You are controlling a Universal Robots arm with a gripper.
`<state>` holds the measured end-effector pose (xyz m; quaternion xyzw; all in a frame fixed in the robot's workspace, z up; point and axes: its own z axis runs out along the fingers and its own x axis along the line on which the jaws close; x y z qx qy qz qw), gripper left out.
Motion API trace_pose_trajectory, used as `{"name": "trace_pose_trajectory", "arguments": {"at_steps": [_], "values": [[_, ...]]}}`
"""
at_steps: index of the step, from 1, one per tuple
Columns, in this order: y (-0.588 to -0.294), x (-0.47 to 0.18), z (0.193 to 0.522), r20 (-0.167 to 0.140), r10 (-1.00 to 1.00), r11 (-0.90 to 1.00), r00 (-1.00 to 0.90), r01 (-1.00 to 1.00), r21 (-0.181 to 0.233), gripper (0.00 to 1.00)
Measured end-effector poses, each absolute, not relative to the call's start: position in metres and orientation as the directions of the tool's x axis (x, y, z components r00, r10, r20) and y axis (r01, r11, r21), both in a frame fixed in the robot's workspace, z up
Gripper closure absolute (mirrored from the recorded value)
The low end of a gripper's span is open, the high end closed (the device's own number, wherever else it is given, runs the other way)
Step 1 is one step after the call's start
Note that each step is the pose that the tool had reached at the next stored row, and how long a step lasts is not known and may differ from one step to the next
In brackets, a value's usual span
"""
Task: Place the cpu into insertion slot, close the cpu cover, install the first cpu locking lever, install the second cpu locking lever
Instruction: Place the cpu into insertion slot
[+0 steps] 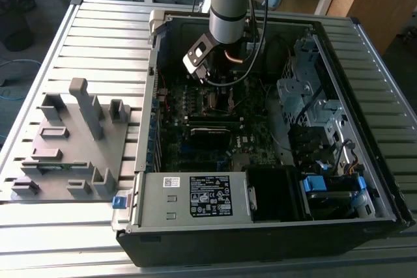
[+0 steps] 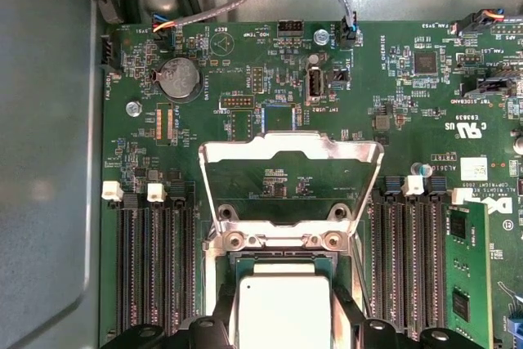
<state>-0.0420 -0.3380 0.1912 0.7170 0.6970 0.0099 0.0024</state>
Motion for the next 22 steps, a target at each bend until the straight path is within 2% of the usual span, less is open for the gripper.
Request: {"name": "trace_pose_trajectory", "arguments": {"at_steps": [12,14,15,22], "values": [[-0.3379,-0.0419,0.1903,0.011,1.000,-0.028,0.028,0.999,0.018,0.46],[-0.3377,-0.0419,0.1900,0.012,1.000,-0.028,0.028,0.999,0.018,0.45],[-0.3378,-0.0419,0.1901,0.012,1.000,-0.028,0.028,0.999,0.018,0.39],[-0.3379,-0.0420,0.1951,0.011,1.000,-0.028,0.028,0.999,0.017,0.39]]}}
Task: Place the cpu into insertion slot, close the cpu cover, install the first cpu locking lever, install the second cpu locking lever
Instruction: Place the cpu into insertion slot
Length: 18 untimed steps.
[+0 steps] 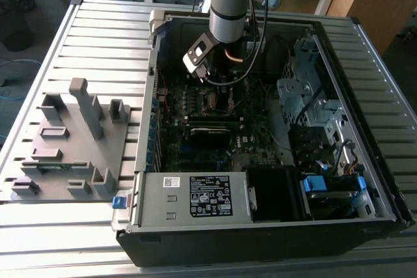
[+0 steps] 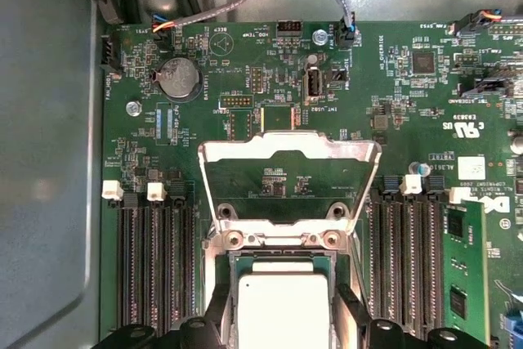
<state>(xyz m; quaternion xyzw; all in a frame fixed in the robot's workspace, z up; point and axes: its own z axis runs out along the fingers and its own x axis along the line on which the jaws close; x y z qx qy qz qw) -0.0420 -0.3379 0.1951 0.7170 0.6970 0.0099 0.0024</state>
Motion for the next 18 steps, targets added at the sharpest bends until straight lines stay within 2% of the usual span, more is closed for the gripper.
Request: {"name": "trace_pose_trajectory", "arguments": {"at_steps": [12,13,14,15,18], "values": [[-0.3379,-0.0420,0.2068,0.011,1.000,-0.028,0.028,0.999,0.017,0.39],[-0.3379,-0.0420,0.2068,0.011,1.000,-0.028,0.028,0.999,0.017,0.40],[-0.3379,-0.0420,0.2069,0.011,1.000,-0.028,0.028,0.999,0.017,0.47],[-0.3379,-0.0420,0.2070,0.011,1.000,-0.028,0.028,0.999,0.017,0.47],[-0.3379,-0.0420,0.2071,0.011,1.000,-0.028,0.028,0.999,0.017,0.64]]}}
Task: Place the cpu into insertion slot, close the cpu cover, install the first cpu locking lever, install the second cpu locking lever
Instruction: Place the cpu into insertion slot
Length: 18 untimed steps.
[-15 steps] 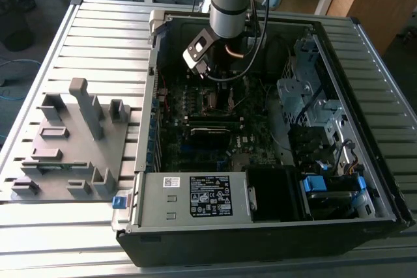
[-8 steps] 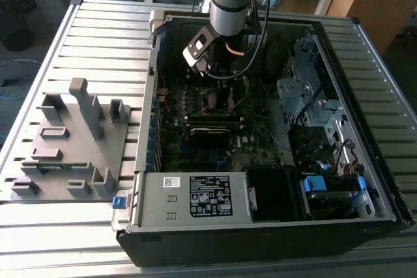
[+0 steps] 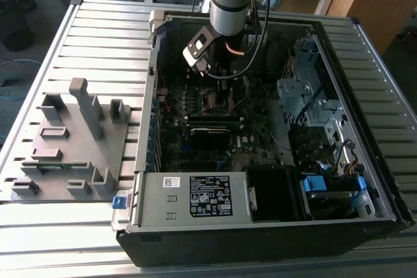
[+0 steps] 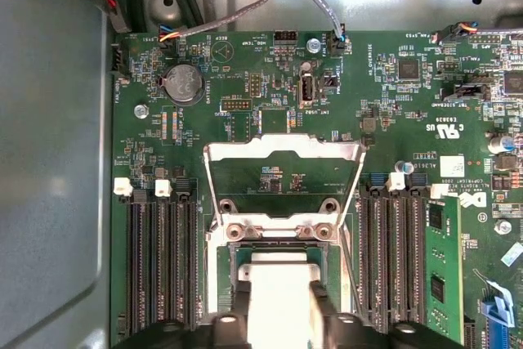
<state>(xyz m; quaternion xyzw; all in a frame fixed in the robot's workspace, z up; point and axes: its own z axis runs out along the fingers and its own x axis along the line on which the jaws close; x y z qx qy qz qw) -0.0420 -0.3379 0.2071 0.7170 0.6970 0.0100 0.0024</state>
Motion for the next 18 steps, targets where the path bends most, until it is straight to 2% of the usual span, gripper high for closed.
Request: {"name": "trace_pose_trajectory", "arguments": {"at_steps": [1,3,5,7,18], "values": [[-0.3379,-0.0420,0.2072,0.011,1.000,-0.028,0.028,0.999,0.017,0.64],[-0.3379,-0.0420,0.2073,0.011,1.000,-0.028,0.028,0.999,0.017,0.76],[-0.3379,-0.0420,0.2074,0.011,1.000,-0.028,0.028,0.999,0.017,0.76],[-0.3379,-0.0420,0.2075,0.011,1.000,-0.028,0.028,0.999,0.017,0.88],[-0.3377,-0.0471,0.2074,0.011,1.000,-0.028,0.028,0.999,0.017,0.90]]}}
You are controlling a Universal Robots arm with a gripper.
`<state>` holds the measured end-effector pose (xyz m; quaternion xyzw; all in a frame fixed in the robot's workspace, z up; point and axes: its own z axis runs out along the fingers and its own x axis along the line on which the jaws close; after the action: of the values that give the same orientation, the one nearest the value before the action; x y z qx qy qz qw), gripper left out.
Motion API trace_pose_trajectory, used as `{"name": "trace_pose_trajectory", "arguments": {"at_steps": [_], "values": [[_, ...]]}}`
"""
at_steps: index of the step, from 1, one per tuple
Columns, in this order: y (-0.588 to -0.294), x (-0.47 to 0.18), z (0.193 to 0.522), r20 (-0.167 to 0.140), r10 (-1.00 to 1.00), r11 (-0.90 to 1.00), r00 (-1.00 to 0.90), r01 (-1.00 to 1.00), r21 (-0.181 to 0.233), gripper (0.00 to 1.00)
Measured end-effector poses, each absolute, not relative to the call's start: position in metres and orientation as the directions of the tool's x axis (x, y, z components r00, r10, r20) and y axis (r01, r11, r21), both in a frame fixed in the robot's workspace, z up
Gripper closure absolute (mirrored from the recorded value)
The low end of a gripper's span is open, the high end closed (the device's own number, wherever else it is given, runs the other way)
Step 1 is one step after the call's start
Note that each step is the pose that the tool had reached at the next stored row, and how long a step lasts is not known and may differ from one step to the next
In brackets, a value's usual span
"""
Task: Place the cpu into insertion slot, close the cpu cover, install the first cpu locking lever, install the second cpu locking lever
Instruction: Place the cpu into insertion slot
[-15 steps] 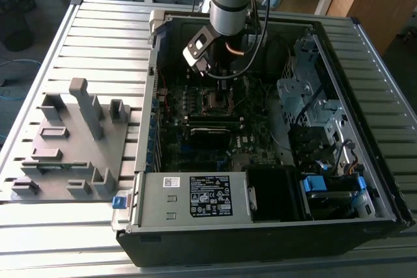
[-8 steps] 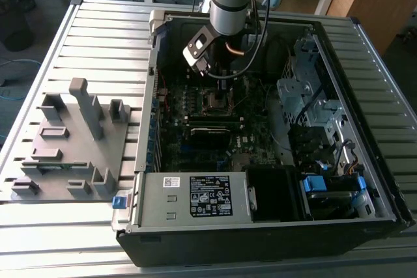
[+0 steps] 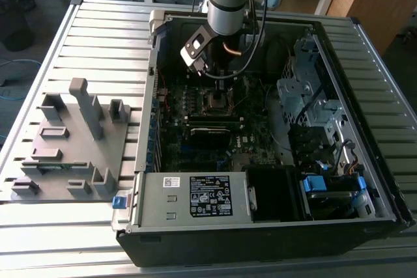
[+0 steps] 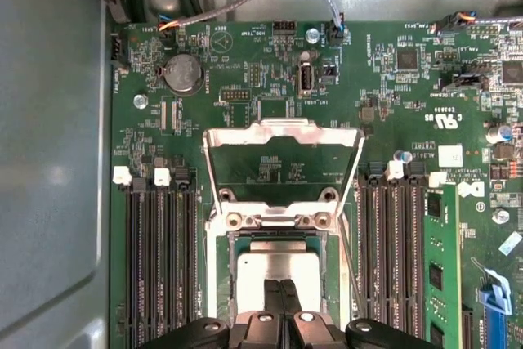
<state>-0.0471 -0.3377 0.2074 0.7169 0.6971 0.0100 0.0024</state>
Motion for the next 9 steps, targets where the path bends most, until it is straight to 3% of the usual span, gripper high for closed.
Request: {"name": "trace_pose_trajectory", "arguments": {"at_steps": [9], "values": [[-0.3377,-0.0472,0.2016,0.011,1.000,-0.028,0.028,0.999,0.018,0.90]]}}
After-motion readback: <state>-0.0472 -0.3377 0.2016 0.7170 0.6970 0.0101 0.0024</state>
